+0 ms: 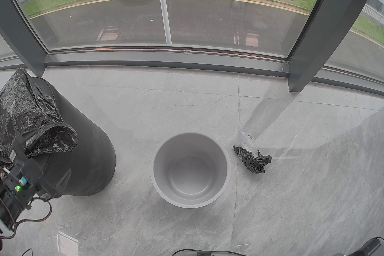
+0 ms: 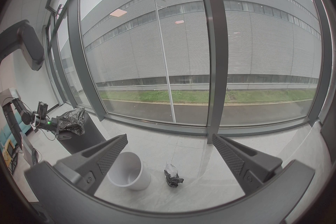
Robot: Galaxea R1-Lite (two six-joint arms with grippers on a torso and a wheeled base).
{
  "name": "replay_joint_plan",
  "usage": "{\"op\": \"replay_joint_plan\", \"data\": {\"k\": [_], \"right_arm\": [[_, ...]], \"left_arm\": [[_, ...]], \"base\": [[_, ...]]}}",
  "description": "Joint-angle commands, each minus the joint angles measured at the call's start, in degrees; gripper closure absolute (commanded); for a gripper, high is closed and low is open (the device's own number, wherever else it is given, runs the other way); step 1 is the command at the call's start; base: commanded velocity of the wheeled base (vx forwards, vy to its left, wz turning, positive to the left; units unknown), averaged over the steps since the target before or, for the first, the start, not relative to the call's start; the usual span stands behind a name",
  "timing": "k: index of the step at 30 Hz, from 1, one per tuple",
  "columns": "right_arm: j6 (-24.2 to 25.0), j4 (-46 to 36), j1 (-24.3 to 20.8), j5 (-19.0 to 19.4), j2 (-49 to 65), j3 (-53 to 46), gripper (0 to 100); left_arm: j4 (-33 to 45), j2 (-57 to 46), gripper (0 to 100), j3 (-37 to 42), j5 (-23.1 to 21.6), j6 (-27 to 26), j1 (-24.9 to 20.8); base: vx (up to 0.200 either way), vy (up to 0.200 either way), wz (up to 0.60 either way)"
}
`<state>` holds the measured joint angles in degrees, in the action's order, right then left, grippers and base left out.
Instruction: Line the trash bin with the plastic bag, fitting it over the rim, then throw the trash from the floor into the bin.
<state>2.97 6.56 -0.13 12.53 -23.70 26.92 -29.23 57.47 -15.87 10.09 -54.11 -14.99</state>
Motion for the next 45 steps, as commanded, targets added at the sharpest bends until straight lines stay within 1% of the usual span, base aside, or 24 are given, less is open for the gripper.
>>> {"op": "replay_joint_plan", "data": {"k": [1,5,8,10,13,16,23,32,36,40,41,42,45], "right_arm": [[0.10,-0.05,0.22,0.21,-2.76,0.77,0],[0.01,-0.49,0.22,-1.55,-0.74,-0.55,0],[0.01,-0.58,0.22,-2.16,0.67,-1.43,0],[0.01,-0.58,0.22,-2.16,1.37,-1.87,0],[0.01,-0.58,0.31,-2.34,1.90,-2.13,0],[0.01,-0.58,0.31,-2.60,2.08,-2.13,0],[0.01,-0.58,0.31,-2.60,1.90,-2.31,0],[0.10,-0.49,0.22,-2.60,2.08,-3.89,0],[0.10,-0.49,0.22,-2.60,1.90,-4.15,0],[0.10,-0.41,0.31,-2.60,1.73,-3.98,0],[0.10,-0.41,0.31,-2.60,1.81,-4.07,0],[0.10,-0.41,0.31,-2.69,1.90,-4.15,0],[0.19,-0.49,0.31,-2.69,1.99,-4.50,0]], "left_arm": [[-11.20,15.66,0,-0.74,6.08,-0.11,-5.84],[-18.67,20.32,0,-1.88,9.15,-0.47,-6.10],[-20.95,21.20,0,-2.50,12.67,-1.70,-6.63],[-20.95,21.11,0,-2.41,14.08,-2.66,-6.63],[-21.13,21.37,0,-2.67,14.69,-2.93,-6.54],[-21.30,22.07,0,-4.87,16.10,-3.01,-5.75],[-21.39,21.28,0,-5.40,17.42,-4.25,-5.84],[-21.22,15.66,0,-4.25,23.83,-4.68,-6.63],[-21.30,14.87,0,-4.08,24.62,-5.30,-6.10],[-21.22,14.08,0,-3.55,24.27,-5.30,-7.33],[-21.22,13.81,0,-3.02,24.27,-4.68,-9.35],[-21.22,13.81,0,-2.76,24.36,-4.60,-9.79],[-21.22,13.64,0,-2.06,24.27,-4.42,-10.05]], "base": [[0.000,0.000,0.00],[0.000,0.000,0.00],[0.000,0.000,0.00],[0.000,0.000,0.00],[0.000,0.000,0.00],[0.000,0.000,0.00],[0.000,0.000,0.00],[0.000,0.000,0.00],[0.000,0.000,0.00],[0.000,0.000,0.00],[0.000,0.000,0.00],[0.000,0.000,0.00],[0.000,0.000,0.00]]}}
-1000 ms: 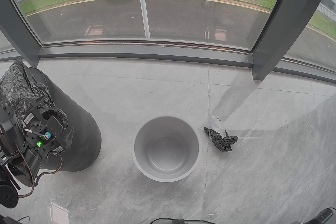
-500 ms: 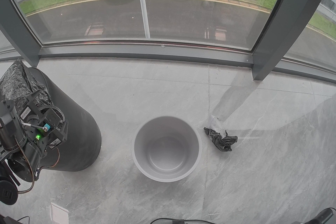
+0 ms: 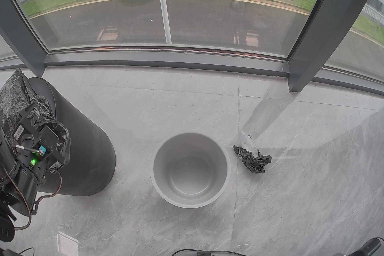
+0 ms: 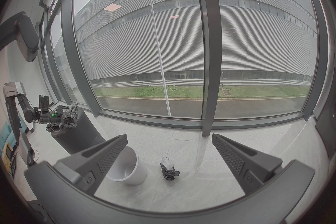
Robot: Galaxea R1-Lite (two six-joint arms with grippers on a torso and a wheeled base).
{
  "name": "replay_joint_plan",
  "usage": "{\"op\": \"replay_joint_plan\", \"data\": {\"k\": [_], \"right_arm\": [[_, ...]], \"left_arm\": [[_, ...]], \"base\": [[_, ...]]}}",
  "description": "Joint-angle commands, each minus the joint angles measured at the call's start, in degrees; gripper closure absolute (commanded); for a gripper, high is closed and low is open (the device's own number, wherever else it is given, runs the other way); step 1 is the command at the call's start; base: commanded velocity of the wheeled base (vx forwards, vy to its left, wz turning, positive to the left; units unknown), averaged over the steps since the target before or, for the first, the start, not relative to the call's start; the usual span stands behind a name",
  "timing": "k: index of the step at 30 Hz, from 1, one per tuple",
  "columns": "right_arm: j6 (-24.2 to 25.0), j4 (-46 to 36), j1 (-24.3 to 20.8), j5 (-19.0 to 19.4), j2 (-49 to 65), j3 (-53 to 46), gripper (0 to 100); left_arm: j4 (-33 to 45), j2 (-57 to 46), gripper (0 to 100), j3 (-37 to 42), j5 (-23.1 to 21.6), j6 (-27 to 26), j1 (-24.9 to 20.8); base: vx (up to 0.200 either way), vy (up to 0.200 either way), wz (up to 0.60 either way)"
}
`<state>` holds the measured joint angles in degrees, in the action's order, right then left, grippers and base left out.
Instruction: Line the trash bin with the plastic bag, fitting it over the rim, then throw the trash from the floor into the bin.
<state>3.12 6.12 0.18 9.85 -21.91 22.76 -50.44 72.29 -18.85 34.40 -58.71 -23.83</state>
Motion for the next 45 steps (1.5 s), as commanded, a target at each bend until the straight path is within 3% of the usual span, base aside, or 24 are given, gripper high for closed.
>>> {"op": "replay_joint_plan", "data": {"k": [1,8,12,18,40,41,45], "right_arm": [[0.04,-0.06,0.17,-0.01,0.20,-0.44,0],[0.04,-0.06,0.17,-0.01,0.29,-0.88,0],[0.04,-0.06,0.17,-0.01,0.37,-1.40,0],[0.04,-0.06,0.26,-0.97,0.37,-1.58,0],[0.13,0.03,0.26,-1.15,1.16,-3.07,0],[0.22,-0.06,0.17,-1.15,1.34,-3.16,0],[0.31,-0.06,0.17,-1.15,1.69,-3.34,0]], "left_arm": [[-0.09,-1.36,0,1.09,-0.04,0.26,-1.30],[0.08,-3.65,0,0.57,0.31,-0.35,-0.95],[0.08,-2.68,0,0.57,2.86,-0.44,2.48],[0.26,-2.07,0,0.65,4.01,-0.53,3.09],[-0.09,8.39,0,-3.83,3.65,0.70,8.72],[-0.09,8.57,100,-3.83,3.65,0.88,8.72],[-0.18,9.10,100,-3.92,3.65,0.88,8.80]], "base": [[0.000,0.000,0.00],[0.000,0.000,0.00],[0.000,0.000,0.00],[0.000,0.000,0.00],[0.000,0.000,0.00],[0.000,0.000,0.00],[0.000,0.000,0.00]]}}
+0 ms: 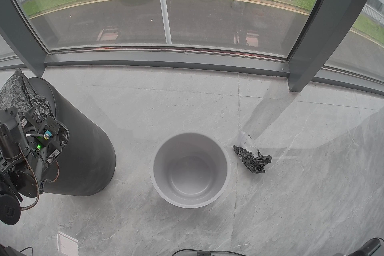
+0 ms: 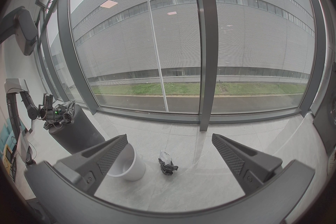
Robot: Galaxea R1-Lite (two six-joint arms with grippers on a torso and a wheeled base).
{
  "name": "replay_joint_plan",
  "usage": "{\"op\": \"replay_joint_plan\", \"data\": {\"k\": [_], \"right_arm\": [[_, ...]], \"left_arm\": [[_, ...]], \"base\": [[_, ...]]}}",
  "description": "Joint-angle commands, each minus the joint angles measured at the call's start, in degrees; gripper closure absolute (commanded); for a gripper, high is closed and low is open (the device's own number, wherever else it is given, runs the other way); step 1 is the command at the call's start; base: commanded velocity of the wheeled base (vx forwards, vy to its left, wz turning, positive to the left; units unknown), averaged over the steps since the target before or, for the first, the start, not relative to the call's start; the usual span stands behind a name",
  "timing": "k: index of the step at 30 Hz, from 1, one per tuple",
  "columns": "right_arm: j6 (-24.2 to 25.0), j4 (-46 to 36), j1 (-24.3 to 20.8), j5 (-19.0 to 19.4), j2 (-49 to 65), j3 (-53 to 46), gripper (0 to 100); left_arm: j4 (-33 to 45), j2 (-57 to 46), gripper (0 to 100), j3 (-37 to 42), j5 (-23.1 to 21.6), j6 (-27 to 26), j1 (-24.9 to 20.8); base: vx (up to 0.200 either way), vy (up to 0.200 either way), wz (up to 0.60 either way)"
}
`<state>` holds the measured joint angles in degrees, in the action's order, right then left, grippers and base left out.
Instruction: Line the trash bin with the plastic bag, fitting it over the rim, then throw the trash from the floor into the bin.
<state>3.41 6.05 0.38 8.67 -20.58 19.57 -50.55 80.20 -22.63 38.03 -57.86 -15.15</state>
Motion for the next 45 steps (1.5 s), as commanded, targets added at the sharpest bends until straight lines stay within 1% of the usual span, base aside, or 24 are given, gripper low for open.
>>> {"op": "replay_joint_plan", "data": {"k": [1,11,17,19,22,24,26,27,29,30,31,32,33,34,35,37,38,39,40,41,42,43,44,45], "right_arm": [[0.10,0.02,-0.03,0.03,0.71,-0.49,0],[0.19,0.19,-0.03,0.03,0.71,0.03,0],[0.19,0.02,-0.11,0.21,-2.80,6.01,0],[0.19,0.11,0.06,0.21,-5.79,9.09,0],[0.19,0.63,0.15,0.03,-11.50,13.22,0],[1.24,1.25,0.06,-0.14,-15.81,15.85,0],[5.64,3.45,-0.03,-0.58,-20.47,18.58,0],[7.49,4.32,-0.11,-0.76,-21.79,19.37,0],[16.01,7.49,-0.38,-2.16,-27.59,23.41,0],[18.12,7.93,-0.47,-2.43,-28.90,24.47,0],[22.25,8.19,-0.73,-2.60,-31.37,26.14,0],[25.15,8.19,-1.17,-2.60,-33.04,27.19,0],[28.49,8.19,-2.66,-2.52,-34.88,28.07,0],[30.34,8.19,-4.16,-2.52,-35.94,28.42,0],[32.97,8.28,-6.97,-2.69,-37.34,28.42,0],[36.58,8.28,-11.80,-3.04,-39.89,28.07,0],[36.58,8.28,-11.80,-3.04,-39.89,28.07,0],[39.74,8.37,-18.04,-5.33,-42.44,27.28,0],[40.36,8.46,-21.38,-7.35,-43.41,26.84,0],[40.53,8.63,-23.76,-9.19,-44.20,26.49,0],[40.44,8.81,-28.24,-13.77,-46.04,25.70,0],[40.18,9.07,-30.79,-17.11,-47.19,25.35,0],[38.69,10.65,-34.66,-23.43,-49.82,24.38,0],[37.19,12.06,-36.15,-25.98,-51.14,23.76,0]], "left_arm": [[-0.16,1.36,100,-0.49,0.11,0.02,0.12],[-0.25,0.57,100,-1.72,-0.07,0.46,0.12],[-0.25,-4.18,100,-7.26,-0.33,7.76,-0.58],[-0.33,-6.29,100,-9.89,-0.51,12.68,-0.84],[-0.51,-7.16,100,-16.40,-0.68,24.02,0.65],[1.07,-6.11,100,-22.20,-0.77,33.51,3.90],[5.38,-4.62,100,-28.09,-0.86,44.85,6.19],[7.05,-4.53,100,-29.93,-0.94,48.19,6.54],[15.93,-4.88,100,-36.00,-2.70,63.48,6.72],[18.39,-5.14,100,-37.05,-3.85,66.91,6.72],[22.96,-6.02,100,-38.55,-7.27,73.33,6.54],[26.30,-6.99,100,-39.51,-10.79,78.16,6.36],[30.43,-8.40,100,-40.74,-16.68,84.75,6.19],[32.98,-9.10,100,-41.45,-21.25,88.97,6.28],[37.11,-10.07,100,-42.59,-29.60,95.47,6.72],[42.73,-10.77,100,-44.43,-44.27,105.84,7.95],[42.73,-10.77,100,-44.43,-44.27,105.84,7.95],[46.60,-10.07,100,-46.72,-58.34,116.83,10.32],[47.21,-9.27,100,-47.25,-62.20,121.14,10.58],[47.39,-8.48,100,-47.51,-64.05,124.04,10.67],[47.39,-6.99,100,-47.69,-65.81,128.08,10.41],[47.48,-6.11,100,-47.69,-65.90,129.66,9.88],[47.57,-4.62,100,-47.25,-64.93,130.37,6.80],[47.74,-4.09,100,-46.90,-63.26,130.28,4.52]], "base": [[0.000,0.000,0.00],[0.000,0.000,0.00],[0.000,0.000,0.00],[0.000,0.000,0.00],[0.000,0.000,0.00],[0.000,0.000,0.00],[0.000,0.000,0.00],[0.000,0.000,0.00],[0.000,0.000,0.00],[0.000,0.000,0.00],[0.000,0.000,0.00],[0.000,0.000,0.00],[0.000,0.000,0.00],[0.000,0.000,0.00],[0.000,0.000,0.00],[0.000,0.000,0.00],[0.000,0.000,0.00],[0.000,0.000,0.00],[0.000,0.000,0.00],[0.000,0.000,0.00],[0.000,0.000,0.00],[0.000,0.000,0.00],[0.000,0.000,0.00],[0.000,0.000,0.00]]}}
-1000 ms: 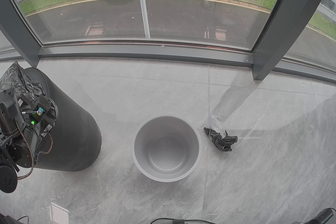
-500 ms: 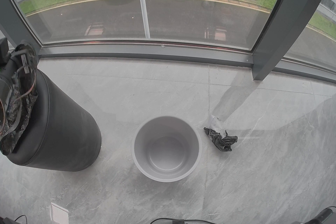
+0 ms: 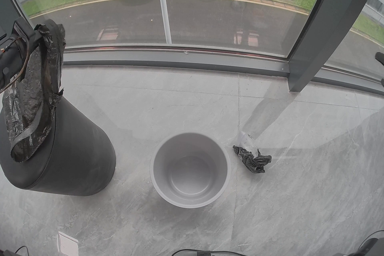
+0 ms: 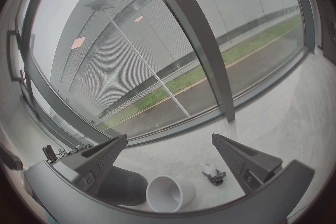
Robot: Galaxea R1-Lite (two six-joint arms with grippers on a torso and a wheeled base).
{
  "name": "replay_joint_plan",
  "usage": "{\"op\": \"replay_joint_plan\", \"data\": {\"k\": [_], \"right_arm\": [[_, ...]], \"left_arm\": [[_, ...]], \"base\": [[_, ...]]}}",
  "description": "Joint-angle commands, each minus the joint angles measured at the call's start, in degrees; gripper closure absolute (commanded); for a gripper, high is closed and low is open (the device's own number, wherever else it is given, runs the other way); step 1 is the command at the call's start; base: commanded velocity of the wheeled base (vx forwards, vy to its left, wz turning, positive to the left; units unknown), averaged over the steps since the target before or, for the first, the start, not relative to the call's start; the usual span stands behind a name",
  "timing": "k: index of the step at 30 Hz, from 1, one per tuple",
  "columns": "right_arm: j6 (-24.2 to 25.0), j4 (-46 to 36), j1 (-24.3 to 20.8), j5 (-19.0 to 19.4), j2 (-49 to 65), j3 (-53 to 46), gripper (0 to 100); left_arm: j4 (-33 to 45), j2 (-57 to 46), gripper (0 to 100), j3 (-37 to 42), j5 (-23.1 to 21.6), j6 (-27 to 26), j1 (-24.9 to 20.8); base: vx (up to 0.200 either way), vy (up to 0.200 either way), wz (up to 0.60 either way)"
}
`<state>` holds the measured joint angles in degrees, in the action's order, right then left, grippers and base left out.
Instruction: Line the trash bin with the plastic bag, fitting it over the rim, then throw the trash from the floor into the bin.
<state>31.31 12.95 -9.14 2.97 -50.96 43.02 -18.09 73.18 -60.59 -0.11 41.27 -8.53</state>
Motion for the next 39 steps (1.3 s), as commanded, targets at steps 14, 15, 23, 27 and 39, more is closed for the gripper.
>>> {"op": "replay_joint_plan", "data": {"k": [14,15,23,27,39], "right_arm": [[-10.65,29.94,-43.06,-32.68,-42.73,-7.60,0],[-11.00,30.47,-44.12,-33.12,-44.93,-6.99,0],[-12.85,31.35,-46.14,-33.30,-55.04,0.75,0],[-14.17,31.53,-46.76,-33.30,-56.71,3.12,0],[-15.40,31.61,-50.36,-33.65,-57.50,2.95,0]], "left_arm": [[17.21,3.64,100,-9.99,6.61,15.16,-37.17],[17.56,3.81,100,-10.69,6.53,15.16,-37.61],[17.83,5.13,100,-15.17,4.68,15.25,-39.28],[17.83,5.22,100,-16.05,4.50,15.25,-39.19],[17.65,4.25,100,-16.23,4.33,15.51,-39.37]], "base": [[0.000,0.000,0.00],[0.000,0.000,0.00],[0.000,0.000,0.00],[0.000,0.000,0.00],[0.000,0.000,0.00]]}}
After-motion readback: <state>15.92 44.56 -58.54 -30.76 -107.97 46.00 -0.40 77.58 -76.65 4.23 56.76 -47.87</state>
